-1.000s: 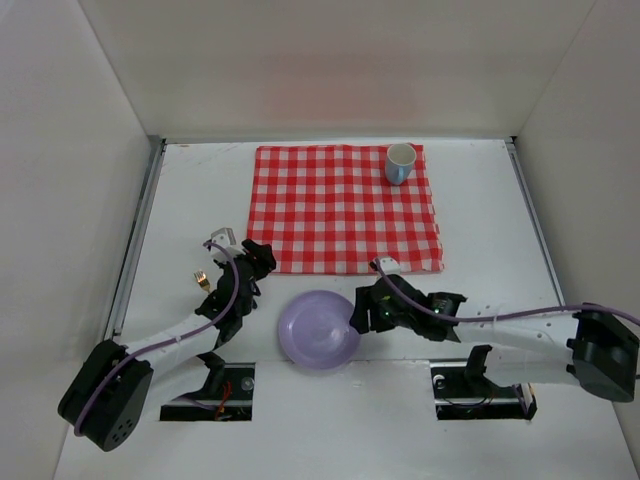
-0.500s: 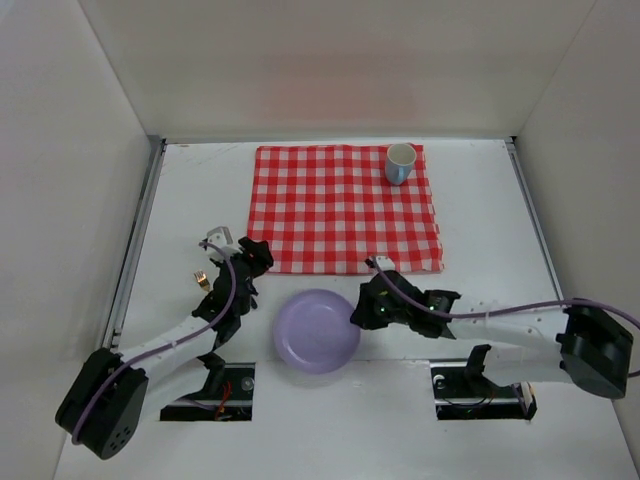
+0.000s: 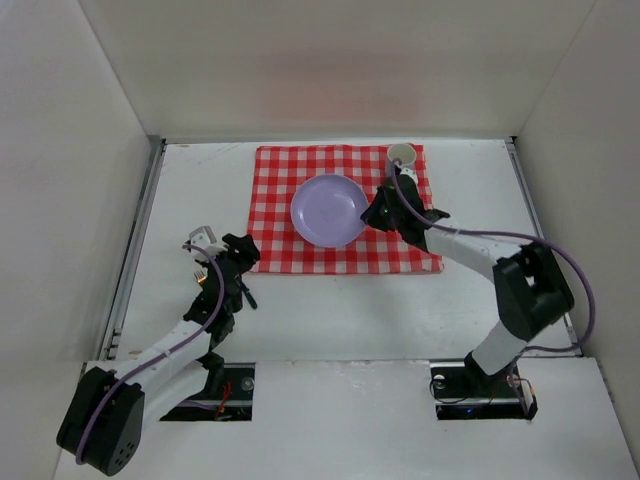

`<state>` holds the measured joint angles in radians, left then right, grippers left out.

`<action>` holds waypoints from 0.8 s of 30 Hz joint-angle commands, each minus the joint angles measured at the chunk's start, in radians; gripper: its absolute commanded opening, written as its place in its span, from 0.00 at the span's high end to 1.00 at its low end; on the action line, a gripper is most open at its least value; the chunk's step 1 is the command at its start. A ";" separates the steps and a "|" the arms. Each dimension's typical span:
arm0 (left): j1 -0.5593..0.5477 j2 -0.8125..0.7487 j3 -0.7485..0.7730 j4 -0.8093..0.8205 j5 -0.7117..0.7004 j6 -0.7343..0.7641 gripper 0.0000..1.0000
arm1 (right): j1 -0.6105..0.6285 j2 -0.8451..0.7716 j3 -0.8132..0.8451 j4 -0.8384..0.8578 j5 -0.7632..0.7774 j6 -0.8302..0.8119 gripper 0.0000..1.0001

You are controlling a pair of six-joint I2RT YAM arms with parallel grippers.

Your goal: Set the dinner table for one person

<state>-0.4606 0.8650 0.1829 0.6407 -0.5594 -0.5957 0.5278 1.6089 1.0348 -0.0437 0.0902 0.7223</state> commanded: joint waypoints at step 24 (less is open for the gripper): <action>0.010 0.048 0.033 -0.027 -0.014 0.010 0.48 | -0.065 0.202 0.185 -0.045 0.072 0.068 0.40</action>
<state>-0.4500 0.9024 0.1833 0.6163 -0.5552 -0.6006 0.4580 1.9186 1.2304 -0.0986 0.1501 0.8124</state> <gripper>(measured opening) 0.530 0.581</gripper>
